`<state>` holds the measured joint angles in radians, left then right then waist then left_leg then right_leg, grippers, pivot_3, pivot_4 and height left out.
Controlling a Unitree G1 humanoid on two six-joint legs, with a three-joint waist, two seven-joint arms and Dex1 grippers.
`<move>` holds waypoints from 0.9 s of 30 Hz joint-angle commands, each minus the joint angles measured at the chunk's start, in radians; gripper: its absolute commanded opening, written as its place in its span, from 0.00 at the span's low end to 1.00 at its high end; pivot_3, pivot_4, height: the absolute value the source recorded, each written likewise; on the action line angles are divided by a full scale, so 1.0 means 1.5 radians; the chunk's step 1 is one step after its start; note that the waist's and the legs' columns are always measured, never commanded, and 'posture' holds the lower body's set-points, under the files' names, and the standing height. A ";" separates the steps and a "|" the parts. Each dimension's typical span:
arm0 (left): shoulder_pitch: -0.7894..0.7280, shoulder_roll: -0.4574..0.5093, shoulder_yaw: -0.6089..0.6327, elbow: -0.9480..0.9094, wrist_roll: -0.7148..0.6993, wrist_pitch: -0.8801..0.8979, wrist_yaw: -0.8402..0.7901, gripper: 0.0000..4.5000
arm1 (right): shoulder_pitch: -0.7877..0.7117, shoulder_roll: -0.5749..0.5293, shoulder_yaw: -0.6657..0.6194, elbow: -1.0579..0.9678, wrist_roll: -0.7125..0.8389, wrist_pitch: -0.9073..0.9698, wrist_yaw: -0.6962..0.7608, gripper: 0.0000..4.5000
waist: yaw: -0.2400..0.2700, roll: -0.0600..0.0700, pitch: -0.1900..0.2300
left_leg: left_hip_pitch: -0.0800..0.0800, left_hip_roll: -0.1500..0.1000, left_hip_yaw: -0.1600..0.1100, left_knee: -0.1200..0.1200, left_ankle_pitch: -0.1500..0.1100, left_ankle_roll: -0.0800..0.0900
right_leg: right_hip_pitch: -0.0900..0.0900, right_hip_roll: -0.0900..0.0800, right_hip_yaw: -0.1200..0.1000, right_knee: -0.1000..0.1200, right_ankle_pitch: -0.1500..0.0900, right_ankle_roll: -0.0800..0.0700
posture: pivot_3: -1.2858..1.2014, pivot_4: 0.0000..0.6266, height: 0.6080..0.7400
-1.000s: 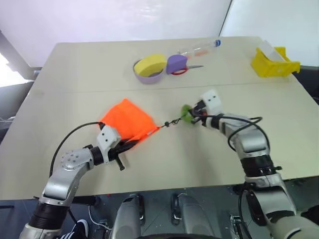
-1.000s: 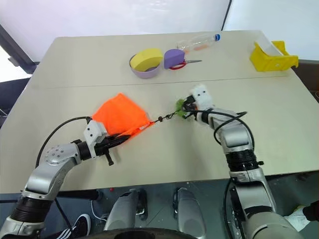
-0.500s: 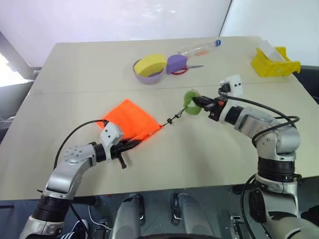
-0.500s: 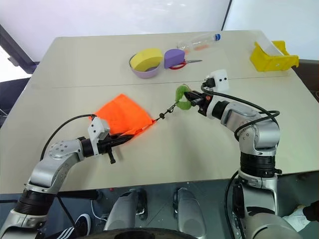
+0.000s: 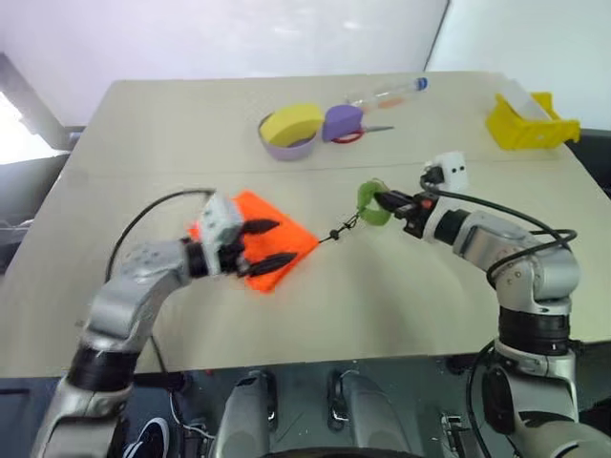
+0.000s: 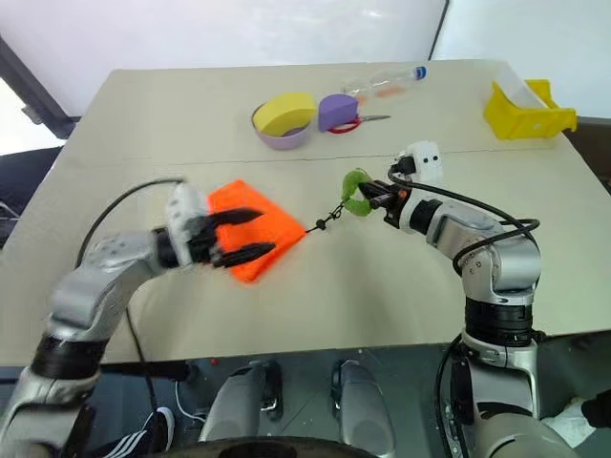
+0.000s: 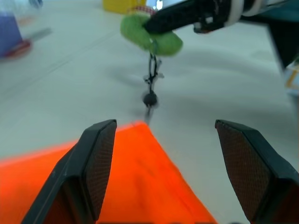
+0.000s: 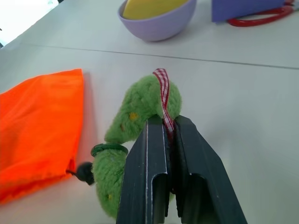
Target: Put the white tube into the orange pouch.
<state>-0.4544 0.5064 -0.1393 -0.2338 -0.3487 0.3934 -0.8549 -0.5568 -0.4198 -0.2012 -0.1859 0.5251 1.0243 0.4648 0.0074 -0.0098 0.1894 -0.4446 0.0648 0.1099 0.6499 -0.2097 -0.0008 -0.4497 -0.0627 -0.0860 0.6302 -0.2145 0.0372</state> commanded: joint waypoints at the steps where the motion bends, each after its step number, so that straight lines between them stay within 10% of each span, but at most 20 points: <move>1: -0.014 -0.073 -0.067 0.033 0.085 -0.077 0.066 0.79 | -0.028 0.005 -0.007 -0.011 0.007 0.007 -0.025 0.00 | 0.001 0.001 -0.001 | 0.001 0.000 0.000 0.000 0.000 0.000 | 0.001 0.000 0.000 0.000 0.000 -0.001 | 0.52 0.24 1.00; 27: 0.030 -0.235 -0.148 0.096 0.314 -0.090 0.303 0.79 | -0.065 0.021 0.014 -0.013 0.011 0.005 -0.060 0.00 | 0.002 0.001 0.000 | 0.000 0.001 -0.001 0.000 0.000 0.000 | -0.001 0.002 0.001 0.001 0.002 0.002 | 0.52 0.24 1.00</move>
<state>-0.4021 0.1608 -0.3674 -0.0728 0.1208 0.2611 -0.4063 -0.6337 -0.3772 -0.1698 -0.1824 0.5328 1.0526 0.3699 0.0100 -0.0090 0.1888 -0.4444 0.0657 0.1079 0.6501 -0.2094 -0.0003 -0.4507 -0.0594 -0.0842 0.6311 -0.2120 0.0396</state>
